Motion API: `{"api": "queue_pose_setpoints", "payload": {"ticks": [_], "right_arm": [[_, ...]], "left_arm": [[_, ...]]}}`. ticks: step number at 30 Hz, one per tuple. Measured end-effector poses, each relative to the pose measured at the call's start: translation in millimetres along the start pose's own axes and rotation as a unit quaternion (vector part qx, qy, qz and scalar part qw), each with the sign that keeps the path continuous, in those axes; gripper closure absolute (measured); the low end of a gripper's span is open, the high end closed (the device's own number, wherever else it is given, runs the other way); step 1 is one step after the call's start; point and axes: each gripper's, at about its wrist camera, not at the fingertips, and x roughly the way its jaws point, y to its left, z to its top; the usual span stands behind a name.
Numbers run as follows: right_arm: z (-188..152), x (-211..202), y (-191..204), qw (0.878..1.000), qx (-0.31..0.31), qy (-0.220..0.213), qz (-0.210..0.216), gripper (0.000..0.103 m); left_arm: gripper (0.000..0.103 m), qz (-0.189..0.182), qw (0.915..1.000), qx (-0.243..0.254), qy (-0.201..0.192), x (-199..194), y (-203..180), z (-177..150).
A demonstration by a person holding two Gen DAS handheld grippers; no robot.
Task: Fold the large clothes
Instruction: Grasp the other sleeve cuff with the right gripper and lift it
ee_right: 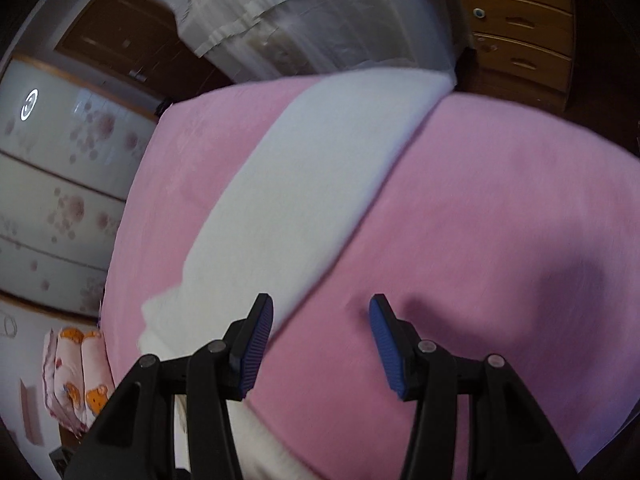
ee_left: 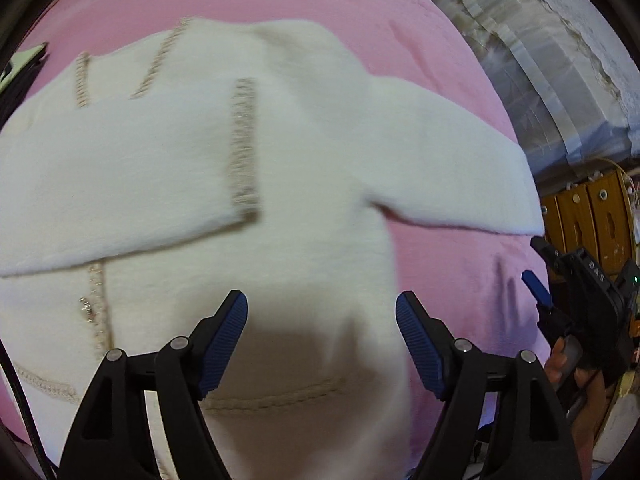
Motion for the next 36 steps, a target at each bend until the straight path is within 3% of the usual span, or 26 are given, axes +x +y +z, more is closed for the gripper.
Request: {"api": "queue_pose_setpoints", "payload": {"ticks": [9,18,21,23,28,32,36], "right_arm": [[78.9,25.3,-51.6,0.996,0.084,-0.014,0.006,0.053],[129.8,52.2,-87.6,0.990,0.137,-0.039,0.013,0.053],[135.5,53.2,-89.6,0.990,0.133,-0.055,0.006,0.065],[135.8,55.8,-92.6,0.990,0.129,-0.056,0.002,0.092],[125.6,36.3,-90.5,0.986,0.148,-0.081,0.021,0.094],[117.4,1.1,-54.0,0.985,0.118,-0.124,0.032,0.095],[104.9,-25.3,-11.8,0.982,0.095,-0.141,0.083,0.096]], "left_arm": [[0.028,0.015,0.9986,0.041,0.030,24.7,-76.8,21.6],[0.028,0.023,0.9974,0.046,0.051,49.1,-97.0,34.6],[0.028,0.022,0.9972,0.041,0.058,57.3,-96.0,34.6],[0.028,0.015,0.9973,0.043,0.057,59.8,-95.9,33.6],[0.028,0.011,0.9982,0.038,0.044,59.3,-89.2,30.7],[0.028,0.002,0.9994,0.015,0.031,46.9,-73.0,28.2],[0.028,-0.007,0.9999,0.001,0.013,22.2,-47.9,23.9]]}}
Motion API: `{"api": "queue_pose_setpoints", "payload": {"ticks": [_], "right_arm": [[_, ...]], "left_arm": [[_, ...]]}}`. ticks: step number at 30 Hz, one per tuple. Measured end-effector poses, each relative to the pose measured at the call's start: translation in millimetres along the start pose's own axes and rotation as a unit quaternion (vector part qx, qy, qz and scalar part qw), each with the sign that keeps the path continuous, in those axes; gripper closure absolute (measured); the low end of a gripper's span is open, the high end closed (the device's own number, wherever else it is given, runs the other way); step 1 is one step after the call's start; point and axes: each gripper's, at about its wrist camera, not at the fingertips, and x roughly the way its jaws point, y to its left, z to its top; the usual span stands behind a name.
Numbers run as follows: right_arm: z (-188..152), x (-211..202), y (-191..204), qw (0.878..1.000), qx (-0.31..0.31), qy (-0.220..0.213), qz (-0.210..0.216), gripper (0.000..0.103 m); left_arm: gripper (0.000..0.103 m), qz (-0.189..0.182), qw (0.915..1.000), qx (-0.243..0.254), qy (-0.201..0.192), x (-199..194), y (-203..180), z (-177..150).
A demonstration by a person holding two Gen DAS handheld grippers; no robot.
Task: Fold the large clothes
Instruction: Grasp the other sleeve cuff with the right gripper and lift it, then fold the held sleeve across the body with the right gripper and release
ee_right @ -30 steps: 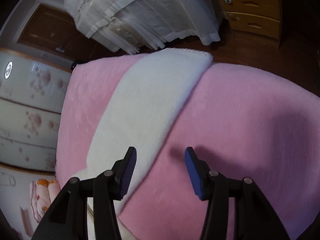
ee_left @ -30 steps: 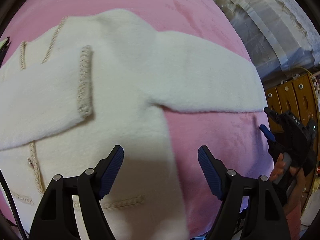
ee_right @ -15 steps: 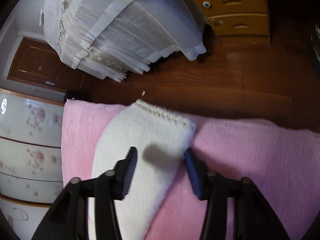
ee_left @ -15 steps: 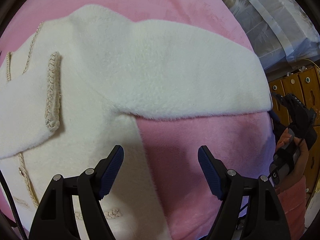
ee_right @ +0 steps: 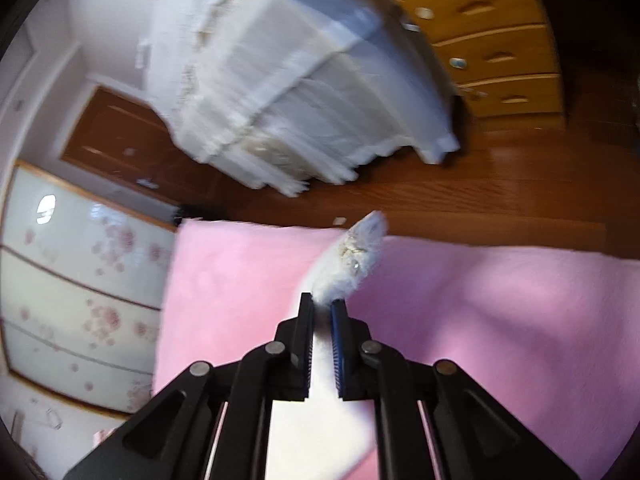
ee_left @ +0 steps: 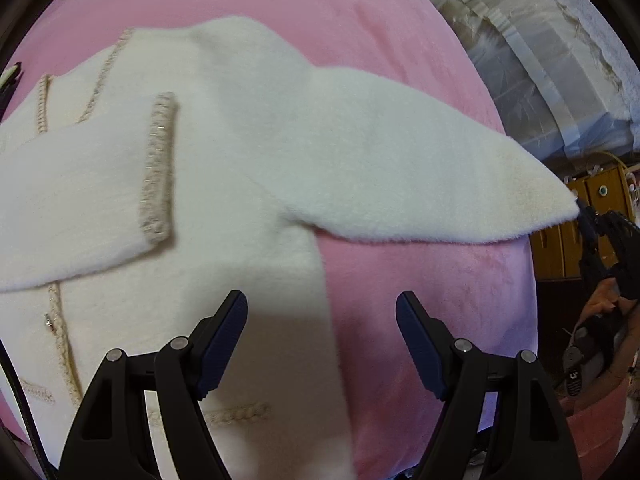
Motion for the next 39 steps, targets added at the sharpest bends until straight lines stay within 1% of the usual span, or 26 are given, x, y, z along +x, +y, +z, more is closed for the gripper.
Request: {"api": "queue_pose_setpoints", "payload": {"ticks": [3,7,11,13,15,18,20,23,24,26,28,31,32,33,36,37,39], "right_arm": [[-21.0,-16.5,39.4,0.999,-0.028,-0.003,0.042,0.096],[-50.9,-37.6,88.9,0.993,-0.074,0.005,0.089,0.097],[-90.4,-61.0,140.5,0.980,-0.145,0.016,0.134,0.097],[-117.7,-68.6,167.4,0.971,-0.191,0.022,0.139,0.097],[-146.5,-72.0,188.2,0.963,-0.224,0.034,0.142,0.097],[-194.2,-71.1,210.5,0.954,-0.251,0.055,0.153,0.097],[-229.2,-66.8,221.4,0.950,-0.262,0.072,0.151,0.097],[-285.2,-53.3,227.5,0.944,-0.279,0.103,0.142,0.097],[-307.2,-49.1,227.9,0.939,-0.295,0.112,0.135,0.097],[-350.1,-36.2,224.7,0.926,-0.334,0.135,0.115,0.097],[-389.4,-22.6,218.7,0.910,-0.368,0.167,0.091,0.097],[-430.4,4.9,201.1,0.884,-0.405,0.229,0.045,0.096],[-439.6,12.7,195.2,0.876,-0.413,0.248,0.033,0.096],[-448.7,20.6,188.9,0.864,-0.426,0.266,0.018,0.096],[-460.7,28.1,174.6,0.842,-0.452,0.295,0.004,0.094],[-460.3,29.5,167.8,0.838,-0.451,0.307,0.009,0.093],[-455.6,30.6,159.7,0.835,-0.442,0.327,0.021,0.092]], "left_arm": [[0.028,0.005,0.9997,-0.001,-0.024,-23.3,26.3,-5.7],[0.028,0.016,0.9984,0.004,-0.054,-51.8,66.2,-15.6],[0.028,0.020,0.9975,-0.005,-0.068,-72.0,108.3,-21.5],[0.028,0.024,0.9970,-0.012,-0.073,-80.1,129.1,-24.2],[0.028,0.027,0.9961,-0.020,-0.081,-91.6,151.8,-26.0],[0.028,0.018,0.9953,-0.027,-0.091,-107.8,184.8,-29.4],[0.027,0.018,0.9958,-0.024,-0.087,-113.5,201.3,-31.3],[0.026,0.008,0.9968,-0.005,-0.079,-123.5,220.9,-33.6],[0.026,0.007,0.9968,0.006,-0.079,-126.8,227.9,-34.2],[0.024,0.009,0.9966,0.018,-0.080,-130.7,240.6,-34.1],[0.024,0.004,0.9968,0.019,-0.078,-130.9,253.8,-32.8],[0.024,-0.007,0.9970,0.008,-0.077,-124.2,272.6,-28.9],[0.024,-0.010,0.9970,0.003,-0.076,-120.7,277.1,-26.6],[0.024,-0.015,0.9971,-0.006,-0.074,-115.6,281.4,-24.4],[0.024,-0.034,0.9963,-0.039,-0.068,-99.8,292.5,-16.2],[0.024,-0.041,0.9955,-0.053,-0.067,-94.9,294.6,-13.1],[0.024,-0.063,0.9927,-0.079,-0.066,-82.0,298.0,-8.0]]}}
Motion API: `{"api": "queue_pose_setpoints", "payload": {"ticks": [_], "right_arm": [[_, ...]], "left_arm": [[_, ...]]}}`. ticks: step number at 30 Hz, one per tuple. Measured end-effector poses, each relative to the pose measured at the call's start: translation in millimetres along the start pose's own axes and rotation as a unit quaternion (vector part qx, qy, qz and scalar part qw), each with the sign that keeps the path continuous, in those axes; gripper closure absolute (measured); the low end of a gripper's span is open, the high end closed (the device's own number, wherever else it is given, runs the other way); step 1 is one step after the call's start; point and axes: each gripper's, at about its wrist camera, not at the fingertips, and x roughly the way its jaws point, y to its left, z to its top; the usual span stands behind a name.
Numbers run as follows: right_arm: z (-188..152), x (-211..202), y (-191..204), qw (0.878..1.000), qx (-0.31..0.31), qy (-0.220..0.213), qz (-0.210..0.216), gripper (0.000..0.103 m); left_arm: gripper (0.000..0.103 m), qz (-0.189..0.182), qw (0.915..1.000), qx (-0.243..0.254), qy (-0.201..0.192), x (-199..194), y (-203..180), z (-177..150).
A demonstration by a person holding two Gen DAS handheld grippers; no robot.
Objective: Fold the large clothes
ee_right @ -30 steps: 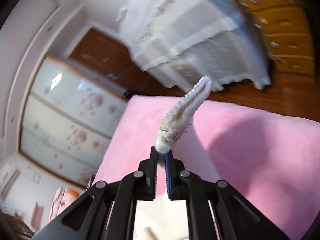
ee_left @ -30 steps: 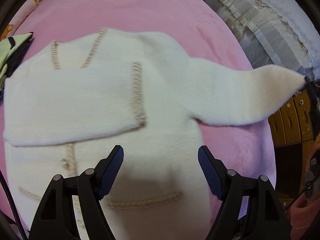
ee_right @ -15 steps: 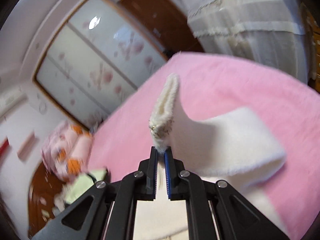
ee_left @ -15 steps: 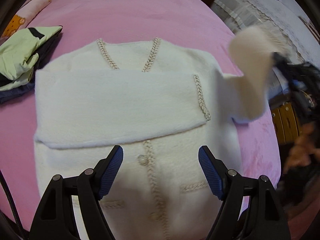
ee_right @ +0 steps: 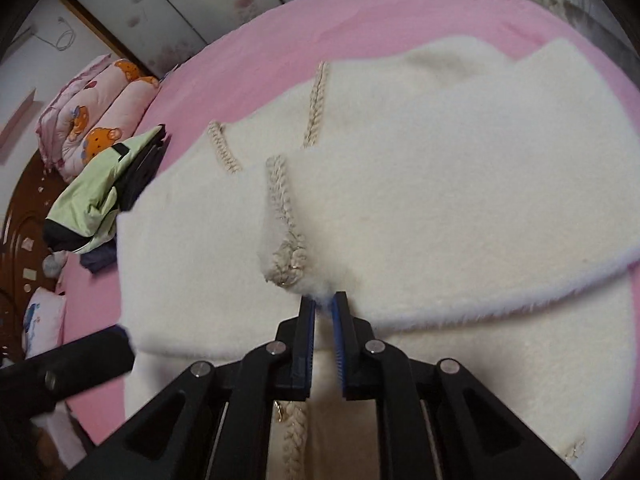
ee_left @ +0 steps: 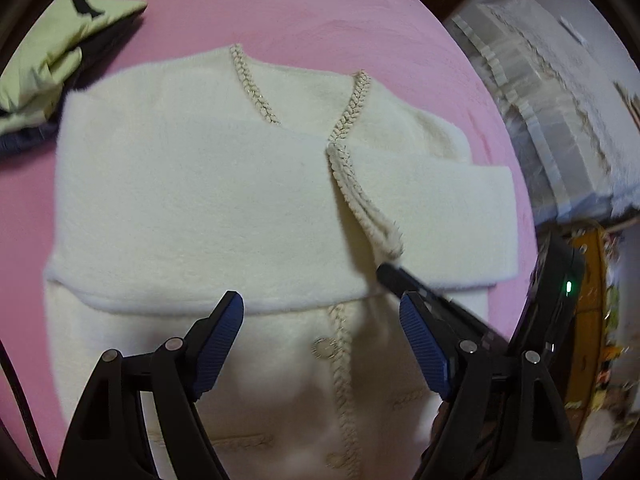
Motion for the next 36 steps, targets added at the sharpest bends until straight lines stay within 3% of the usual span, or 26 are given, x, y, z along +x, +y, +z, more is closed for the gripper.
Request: {"api": "queue_pose_setpoints", "payload": {"ticks": [3,7,12,15,17,19,20,23,27,29,31,36], "right_arm": [[-4.9,-5.2,-7.5,1.000,-0.003,0.008,0.025,0.091],[-10.8,-22.3,-16.3,1.000,-0.008,0.000,0.015,0.091],[-18.5,-40.4,-37.8,1.000,-0.008,0.006,0.009,0.091],[-23.8,-53.2,-57.7,1.000,-0.004,0.010,0.001,0.091],[-25.6,-59.1,-72.3,1.000,0.002,0.017,-0.001,0.091],[-26.0,-64.2,-86.1,1.000,0.005,0.019,-0.012,0.091],[-25.9,-66.5,-91.3,1.000,0.006,0.018,-0.017,0.091],[-22.0,-73.4,-110.7,0.999,0.020,0.014,-0.036,0.091],[-15.9,-75.9,-135.9,0.996,0.048,0.002,-0.070,0.089],[-12.9,-73.9,-148.1,0.995,0.064,0.000,-0.077,0.073],[-9.7,-70.3,-159.7,0.994,0.077,-0.006,-0.083,0.064],[1.7,-58.8,-164.5,0.992,0.058,-0.024,-0.108,0.064]], "left_arm": [[0.024,-0.021,0.9992,-0.028,0.020,20.5,-2.6,2.4],[0.024,-0.029,0.9979,-0.054,0.019,45.6,-10.7,2.8],[0.027,-0.024,0.9920,-0.123,0.015,82.5,-14.4,6.3],[0.053,-0.029,0.9879,-0.151,0.018,102.3,-17.8,5.8],[0.075,-0.031,0.9839,-0.176,0.011,111.0,-19.4,4.5],[0.088,-0.039,0.9796,-0.197,0.009,116.2,-19.2,3.3],[0.089,-0.045,0.9771,-0.208,0.004,116.7,-20.4,3.6],[0.089,-0.043,0.9744,-0.219,-0.030,104.5,-28.3,9.2],[0.089,-0.045,0.9757,-0.196,-0.087,79.2,-52.0,23.9],[0.089,-0.053,0.9749,-0.185,-0.113,64.5,-62.7,34.8],[0.089,-0.061,0.9722,-0.174,-0.144,48.2,-73.0,45.7],[0.090,-0.064,0.9599,-0.156,-0.224,2.8,-79.4,70.2]]}}
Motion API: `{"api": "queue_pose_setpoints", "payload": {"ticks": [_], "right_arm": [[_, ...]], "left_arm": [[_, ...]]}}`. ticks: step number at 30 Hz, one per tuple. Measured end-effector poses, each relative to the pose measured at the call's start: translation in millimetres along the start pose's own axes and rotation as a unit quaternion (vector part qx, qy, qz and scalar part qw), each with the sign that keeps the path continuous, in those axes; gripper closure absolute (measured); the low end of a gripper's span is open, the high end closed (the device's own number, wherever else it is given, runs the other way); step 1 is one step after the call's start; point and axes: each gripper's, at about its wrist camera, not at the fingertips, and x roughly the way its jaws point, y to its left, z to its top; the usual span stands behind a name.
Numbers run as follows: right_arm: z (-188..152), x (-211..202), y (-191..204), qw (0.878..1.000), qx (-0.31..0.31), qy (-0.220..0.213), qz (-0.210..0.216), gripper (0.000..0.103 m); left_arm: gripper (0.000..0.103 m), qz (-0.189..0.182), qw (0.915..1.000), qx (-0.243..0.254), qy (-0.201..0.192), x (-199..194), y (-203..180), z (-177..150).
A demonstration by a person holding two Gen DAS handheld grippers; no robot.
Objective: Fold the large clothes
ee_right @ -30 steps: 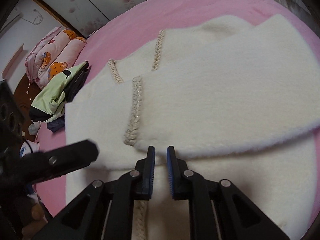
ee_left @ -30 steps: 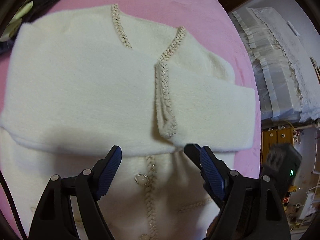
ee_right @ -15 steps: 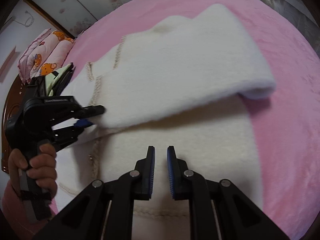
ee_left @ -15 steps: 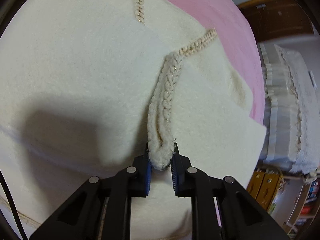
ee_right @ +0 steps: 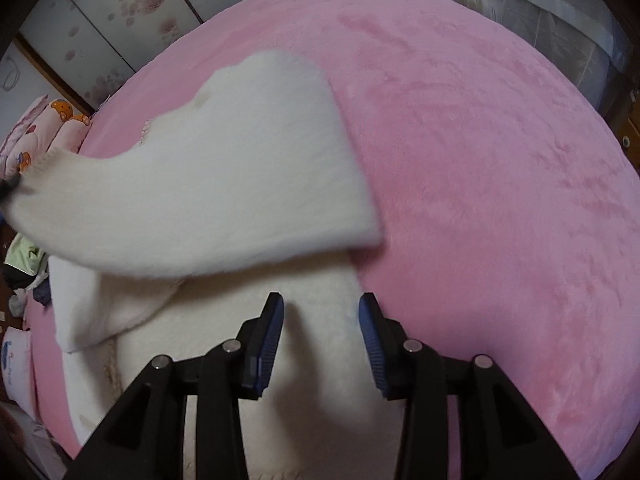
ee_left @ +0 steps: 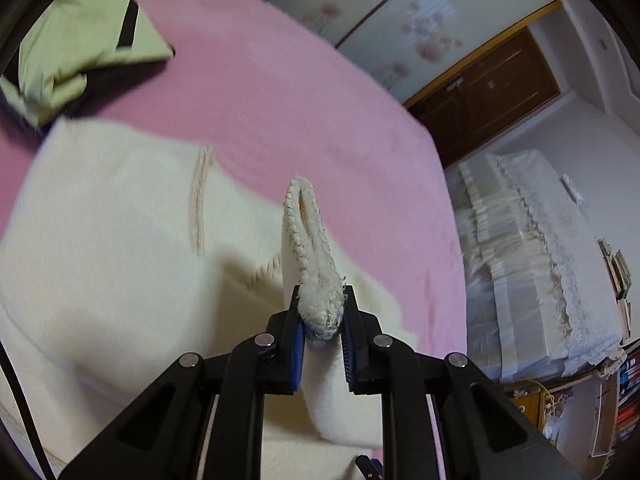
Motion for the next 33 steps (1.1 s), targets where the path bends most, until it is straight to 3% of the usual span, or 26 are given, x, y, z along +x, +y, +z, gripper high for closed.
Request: {"api": "queue_pose_setpoints", "payload": {"ticks": [6,12,18,25,30,33], "right_arm": [[16.3,15.5,3.8,0.999,-0.025,-0.018,-0.009,0.064],[28.6,19.7,8.7,0.998,-0.054,-0.033,-0.021,0.064],[29.5,18.7,10.7,0.997,-0.063,-0.036,-0.021,0.064],[21.7,13.9,15.5,0.997,-0.067,-0.036,-0.017,0.065],[20.8,12.1,18.0,0.996,-0.075,-0.052,-0.017,0.074],[20.9,7.4,14.2,0.996,-0.065,-0.058,-0.008,0.081]], "left_arm": [[0.089,0.044,0.9990,0.010,-0.005,-4.9,19.3,16.3],[0.089,0.108,0.9936,0.002,0.030,10.9,64.0,-2.6],[0.089,0.144,0.9878,-0.037,0.046,15.8,111.7,-19.7],[0.089,0.188,0.9813,-0.039,0.015,15.0,135.0,-2.6],[0.089,0.215,0.9753,-0.016,0.050,28.1,139.0,-1.7],[0.089,0.217,0.9739,-0.032,0.056,26.4,146.7,-8.4]]}}
